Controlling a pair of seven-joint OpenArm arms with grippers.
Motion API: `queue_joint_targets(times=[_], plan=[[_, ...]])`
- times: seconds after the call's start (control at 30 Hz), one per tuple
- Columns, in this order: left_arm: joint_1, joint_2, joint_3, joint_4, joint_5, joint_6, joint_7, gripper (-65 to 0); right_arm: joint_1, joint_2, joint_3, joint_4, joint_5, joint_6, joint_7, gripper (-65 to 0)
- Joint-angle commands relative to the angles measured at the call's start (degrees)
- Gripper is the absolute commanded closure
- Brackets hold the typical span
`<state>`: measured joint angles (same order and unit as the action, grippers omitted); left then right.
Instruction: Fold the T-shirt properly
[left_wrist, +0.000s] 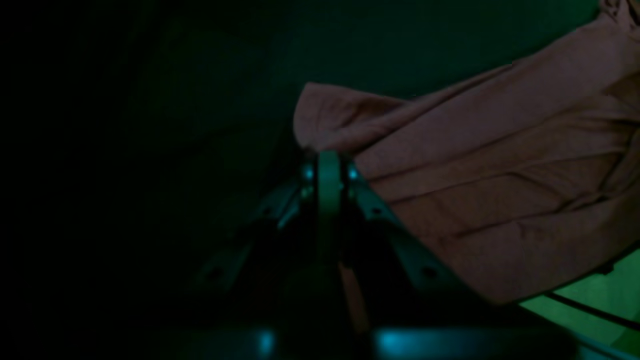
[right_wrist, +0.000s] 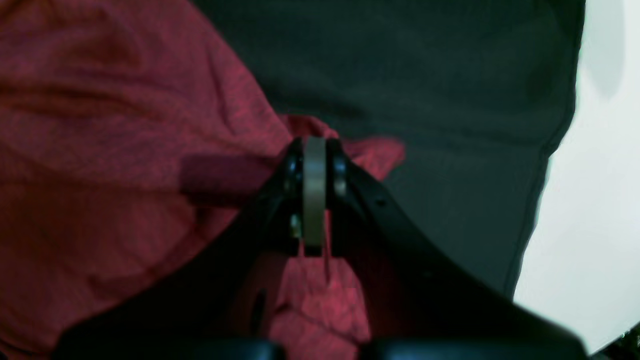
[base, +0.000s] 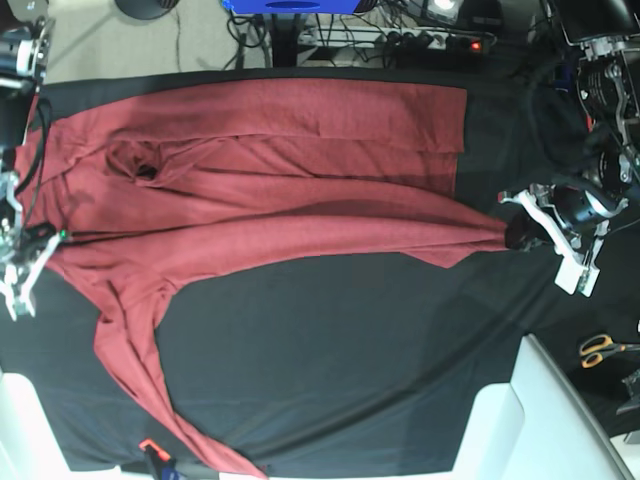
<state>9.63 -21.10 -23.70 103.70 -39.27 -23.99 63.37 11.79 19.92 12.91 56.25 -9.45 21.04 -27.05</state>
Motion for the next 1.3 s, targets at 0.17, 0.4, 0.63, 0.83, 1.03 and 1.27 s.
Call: queue_joint_targets(times=[0.17, 0.4, 0.63, 0.83, 1.03, 1.27], plan=[[2.1, -1.0, -0.5, 1.2, -0.7, -0.1, -1.3, 0.0, -0.9, 1.1, 4.5, 1.1, -0.2, -0.3, 0.7, 0.0], [4.7, -1.1, -0.4, 1.2, -0.7, -0.1, -1.4, 0.0, -3.3, 1.4, 6.0, 1.2, -0.2, -0.3, 0.7, 0.0], [7.3, -1.1, -0.8, 1.2, -0.5, -6.0, -1.4, 0.0, -5.7, 1.3, 6.0, 1.3, 0.0, -0.3, 0.7, 0.0], [12.0, -1.1, -0.8, 1.2, -0.3, -6.6, -4.3, 0.0, -7.9, 1.2, 6.1, 3.7, 0.1, -0.3, 0.7, 0.0], [14.9, -0.7, -0.8, 0.8, -0.3, -6.8, -5.8, 0.0, -9.0, 0.9, 6.1, 4.7, 0.1, -0.3, 0.7, 0.0], [15.8, 1.1, -0.2, 0.5, 6.9, -6.8, -9.2, 0.0, -9.3, 0.8, 6.1, 4.5, 0.1, -0.4, 0.7, 0.0]])
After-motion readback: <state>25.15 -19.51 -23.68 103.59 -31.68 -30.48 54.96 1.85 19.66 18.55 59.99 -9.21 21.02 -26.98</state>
